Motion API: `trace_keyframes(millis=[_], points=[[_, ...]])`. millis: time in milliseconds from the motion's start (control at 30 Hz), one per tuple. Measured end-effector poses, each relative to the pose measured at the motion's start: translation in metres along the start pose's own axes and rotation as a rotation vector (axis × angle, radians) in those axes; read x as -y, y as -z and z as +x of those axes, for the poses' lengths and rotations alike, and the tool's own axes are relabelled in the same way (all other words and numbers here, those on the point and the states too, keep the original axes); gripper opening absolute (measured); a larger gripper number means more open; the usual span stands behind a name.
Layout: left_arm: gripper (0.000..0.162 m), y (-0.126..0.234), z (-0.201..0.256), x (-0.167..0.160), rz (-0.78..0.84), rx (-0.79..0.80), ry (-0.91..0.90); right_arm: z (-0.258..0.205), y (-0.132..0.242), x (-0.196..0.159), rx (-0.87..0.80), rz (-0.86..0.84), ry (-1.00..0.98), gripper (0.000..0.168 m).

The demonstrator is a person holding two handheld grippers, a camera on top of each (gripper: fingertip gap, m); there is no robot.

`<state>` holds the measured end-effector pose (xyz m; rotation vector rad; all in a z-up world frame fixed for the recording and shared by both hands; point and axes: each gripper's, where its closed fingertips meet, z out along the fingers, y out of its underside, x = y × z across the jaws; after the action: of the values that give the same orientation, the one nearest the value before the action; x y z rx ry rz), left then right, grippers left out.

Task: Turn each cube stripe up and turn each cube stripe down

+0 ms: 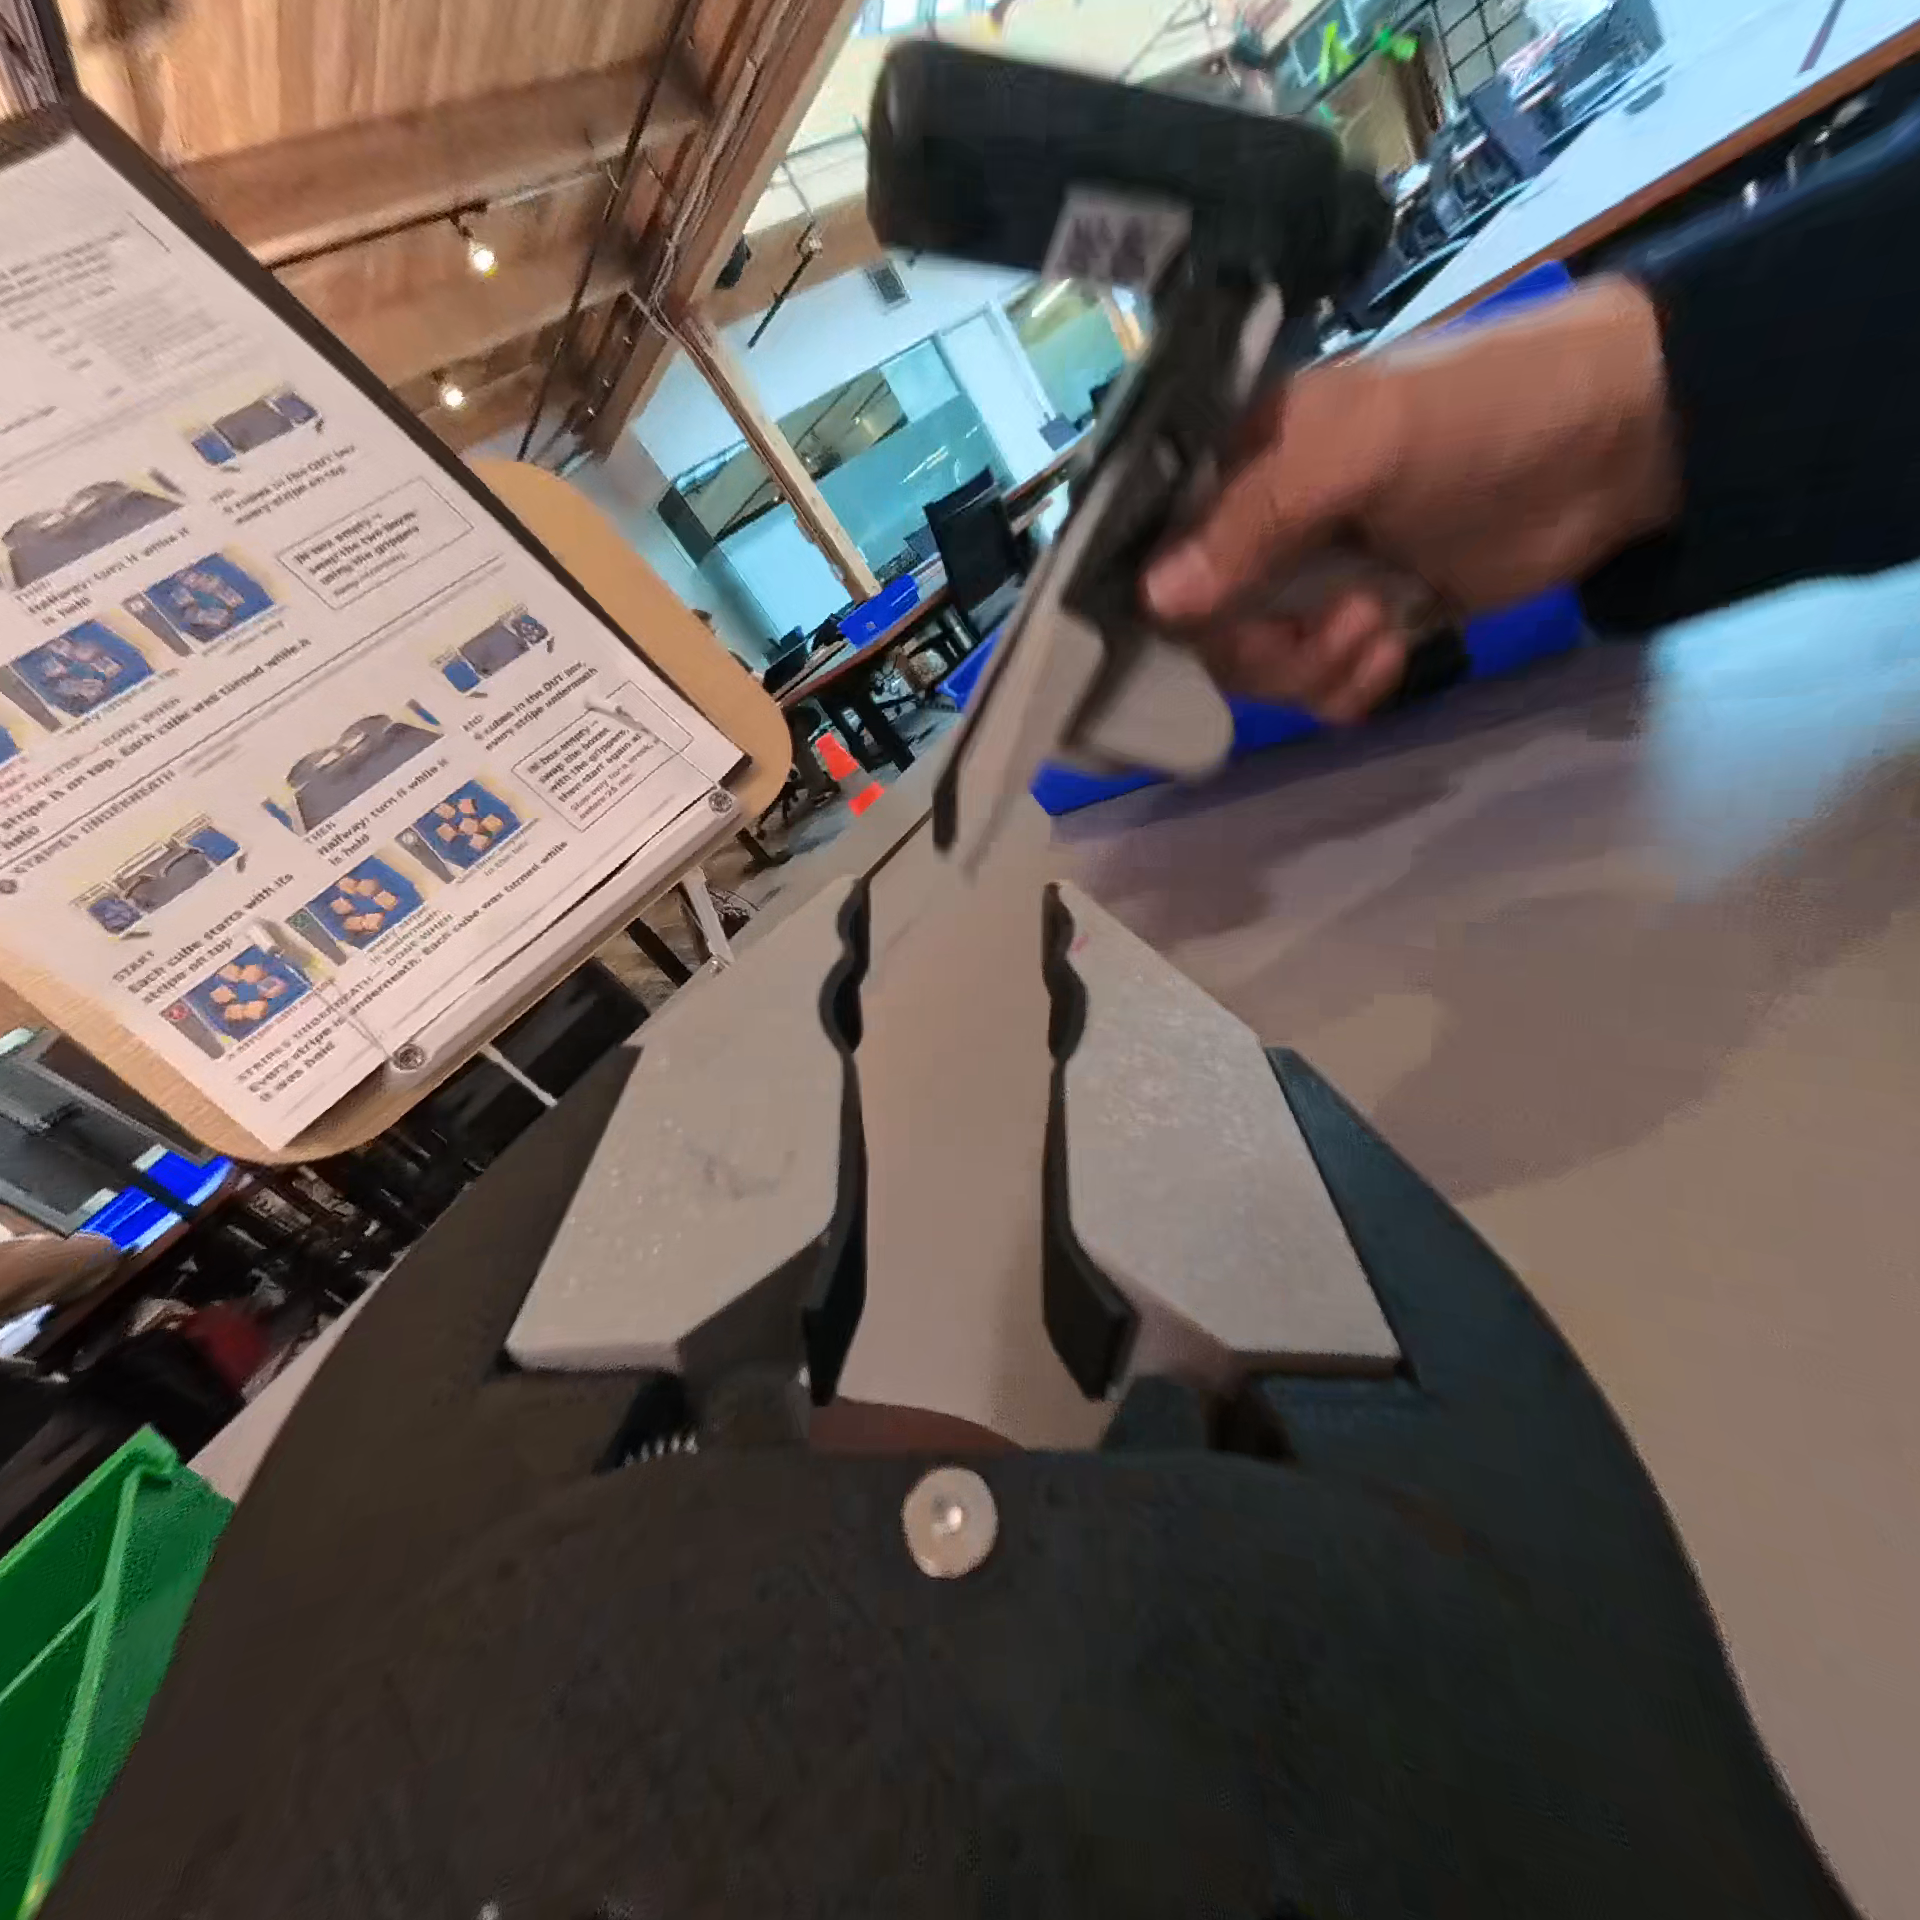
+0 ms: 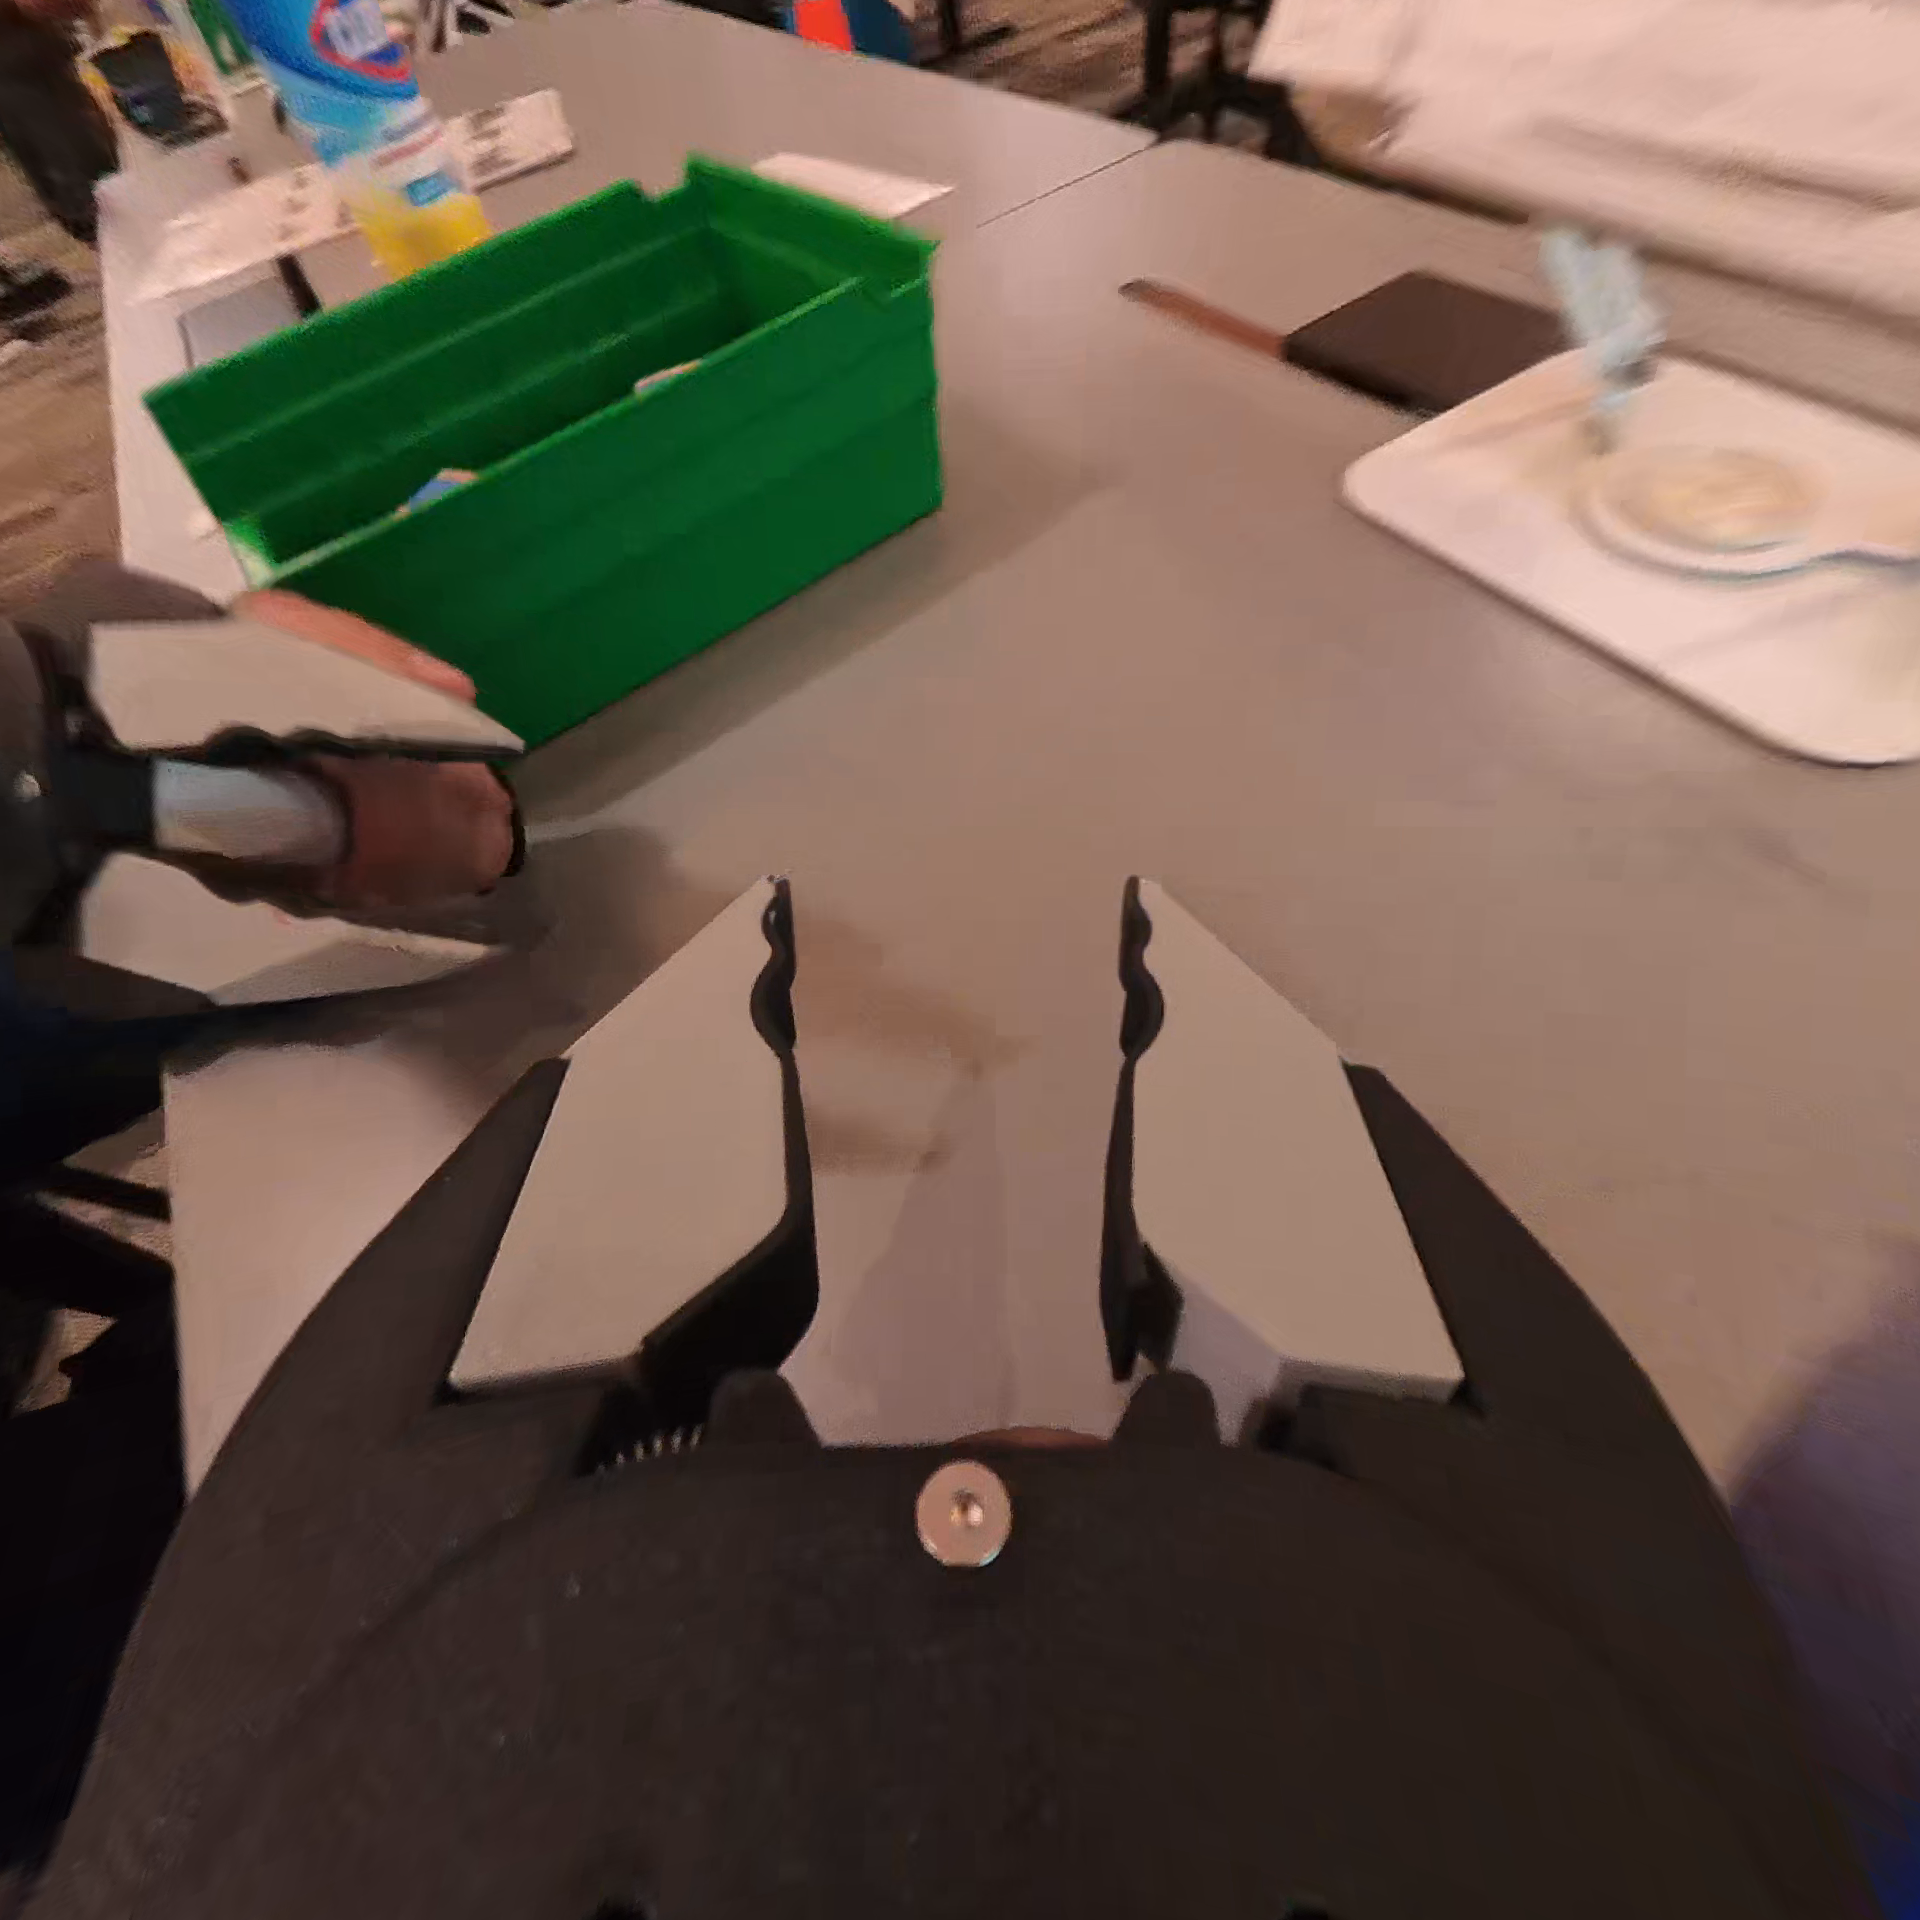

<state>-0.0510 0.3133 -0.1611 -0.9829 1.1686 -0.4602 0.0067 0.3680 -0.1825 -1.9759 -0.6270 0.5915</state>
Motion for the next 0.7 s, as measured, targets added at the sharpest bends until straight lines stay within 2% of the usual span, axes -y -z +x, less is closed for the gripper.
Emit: trace_keyframes(millis=[67,133,200,267,333,433,500,633,700], points=[[0.034,0.0,0.0,0.0,0.002,0.012,-0.028,-0.012,-0.026,-0.021,0.01,0.015,0.035,0.059],[0.036,0.001,0.002,0.002,0.012,0.012,-0.05,-0.012,-0.036,-0.031,-0.017,0.049,0.062,0.058],[0.036,0.003,0.005,0.006,0.042,-0.003,-0.052,-0.018,-0.036,-0.029,0.008,0.045,0.088,0.06],[0.037,0.002,0.008,0.006,0.039,-0.013,-0.041,-0.011,-0.032,-0.026,-0.048,0.094,0.137,0.056],[0.043,0.002,0.008,0.007,0.034,-0.006,-0.018,-0.011,-0.032,-0.033,-0.044,0.079,0.14,0.056],[0.043,0.013,0.011,0.026,0.075,-0.026,0.1,-0.019,-0.03,-0.032,-0.013,0.094,0.146,0.056],[0.043,0.026,0.017,0.043,0.09,-0.106,0.171,-0.026,-0.03,-0.029,0.006,0.105,0.151,0.056],[0.047,0.069,0.018,0.052,-0.095,-0.395,0.108,-0.034,-0.029,-0.027,0.01,0.106,0.19,0.056],[0.043,0.089,-0.029,0.054,-0.153,-0.344,0.104,-0.039,-0.028,-0.025,0.02,0.112,0.197,0.056]])
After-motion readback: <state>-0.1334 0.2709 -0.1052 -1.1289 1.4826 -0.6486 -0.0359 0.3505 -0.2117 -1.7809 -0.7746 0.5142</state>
